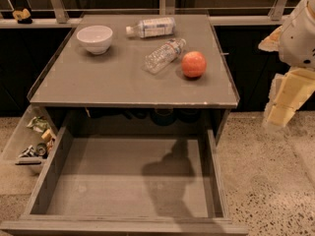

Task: Place apple into top drawer

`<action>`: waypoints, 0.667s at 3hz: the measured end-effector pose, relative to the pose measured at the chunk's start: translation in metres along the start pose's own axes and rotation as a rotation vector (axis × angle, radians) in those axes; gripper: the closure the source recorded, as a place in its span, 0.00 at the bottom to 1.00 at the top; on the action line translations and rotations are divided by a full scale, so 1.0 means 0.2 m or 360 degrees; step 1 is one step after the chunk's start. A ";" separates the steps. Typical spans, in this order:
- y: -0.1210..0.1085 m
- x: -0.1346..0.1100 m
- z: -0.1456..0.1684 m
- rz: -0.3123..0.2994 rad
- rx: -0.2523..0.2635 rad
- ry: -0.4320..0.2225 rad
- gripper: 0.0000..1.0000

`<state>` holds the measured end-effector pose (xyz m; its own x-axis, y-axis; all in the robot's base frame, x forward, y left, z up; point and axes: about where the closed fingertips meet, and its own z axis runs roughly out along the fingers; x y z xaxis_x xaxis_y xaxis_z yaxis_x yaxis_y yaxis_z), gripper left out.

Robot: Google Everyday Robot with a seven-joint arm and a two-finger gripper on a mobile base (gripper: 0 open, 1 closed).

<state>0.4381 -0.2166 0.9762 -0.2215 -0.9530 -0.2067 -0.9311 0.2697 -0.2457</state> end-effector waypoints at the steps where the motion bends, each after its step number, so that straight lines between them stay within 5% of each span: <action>1: 0.00 0.00 0.00 0.0000 0.0000 0.0000 0.00; 2: 0.05 0.03 0.03 -0.0004 0.0005 -0.0090 0.00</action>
Offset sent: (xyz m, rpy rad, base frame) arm -0.0288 -0.0076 -0.0297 0.1468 -0.0343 0.0440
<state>0.4281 -0.2187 0.9672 -0.2026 -0.9443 -0.2592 -0.9305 0.2681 -0.2494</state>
